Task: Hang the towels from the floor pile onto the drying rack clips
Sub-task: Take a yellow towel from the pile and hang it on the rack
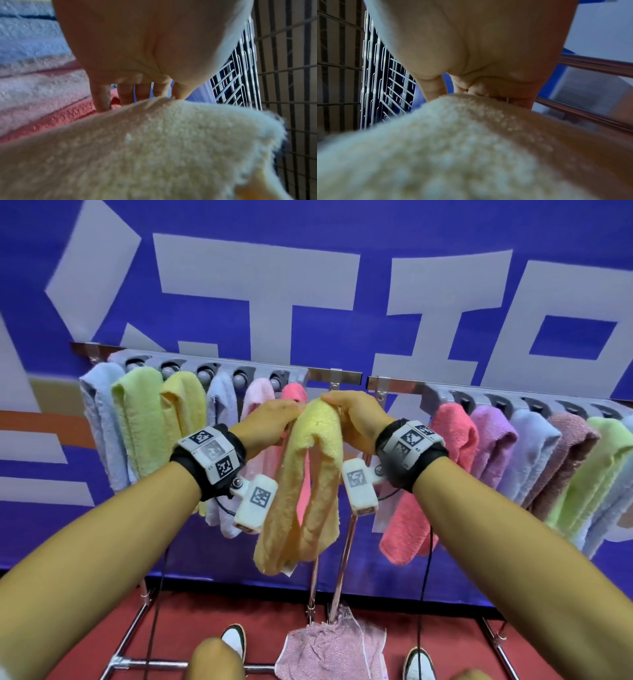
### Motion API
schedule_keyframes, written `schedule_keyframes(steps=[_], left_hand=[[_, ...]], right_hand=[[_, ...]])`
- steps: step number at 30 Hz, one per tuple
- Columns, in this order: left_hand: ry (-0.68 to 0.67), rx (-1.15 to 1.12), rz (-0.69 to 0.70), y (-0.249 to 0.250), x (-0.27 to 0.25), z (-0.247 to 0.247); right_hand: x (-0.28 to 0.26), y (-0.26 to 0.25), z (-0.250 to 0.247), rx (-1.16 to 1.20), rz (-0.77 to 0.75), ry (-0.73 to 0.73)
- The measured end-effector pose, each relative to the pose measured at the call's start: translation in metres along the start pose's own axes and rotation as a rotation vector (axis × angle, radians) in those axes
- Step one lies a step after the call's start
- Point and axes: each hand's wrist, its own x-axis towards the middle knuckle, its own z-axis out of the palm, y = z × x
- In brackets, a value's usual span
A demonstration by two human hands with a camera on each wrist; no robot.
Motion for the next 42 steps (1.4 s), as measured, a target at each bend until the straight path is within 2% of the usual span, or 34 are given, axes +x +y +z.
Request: schedule_keyframes(steps=[2, 4, 6, 8, 12, 15, 19, 23, 26, 30, 34, 39, 42], left_hand=[[0.122, -0.034, 0.045, -0.009, 0.006, -0.008], [0.277, -0.040, 0.165, -0.016, 0.010, -0.014], [0.367, 0.041, 0.297, -0.020, 0.010, -0.020], [0.372, 0.164, 0.386, -0.025, 0.009, -0.027], [0.273, 0.399, 0.475, -0.037, 0.010, -0.038], [0.318, 0.582, 0.412, -0.044, 0.020, -0.039], [0.482, 0.628, 0.314, -0.047, 0.039, -0.043], [0.576, 0.727, 0.252, -0.044, 0.055, -0.044], [0.556, 0.729, 0.265, -0.037, 0.069, -0.045], [0.527, 0.899, 0.237, -0.047, 0.099, -0.040], [0.516, 1.189, 0.234, -0.071, 0.110, -0.032], [0.446, 1.316, 0.106, -0.072, 0.108, -0.030], [0.421, 1.255, 0.146, -0.070, 0.103, -0.030]], right_hand=[[0.015, 0.000, 0.006, 0.002, 0.020, 0.004], [0.027, -0.002, 0.010, -0.002, 0.029, 0.016], [0.042, -0.006, 0.013, -0.023, 0.030, 0.045], [0.056, -0.010, 0.015, -0.050, 0.042, 0.053], [0.083, -0.017, 0.021, -0.077, 0.055, 0.044], [0.098, -0.021, 0.025, -0.077, 0.045, 0.048], [0.118, -0.031, 0.030, -0.104, 0.041, 0.051], [0.136, -0.040, 0.027, -0.103, 0.045, 0.056], [0.150, -0.036, 0.014, -0.076, 0.040, 0.118], [0.167, -0.008, -0.012, -0.066, 0.032, 0.209], [0.161, 0.032, -0.028, -0.397, 0.006, 0.184], [0.149, 0.060, -0.029, -0.490, -0.189, 0.302], [0.133, 0.064, -0.020, -0.511, -0.372, 0.288]])
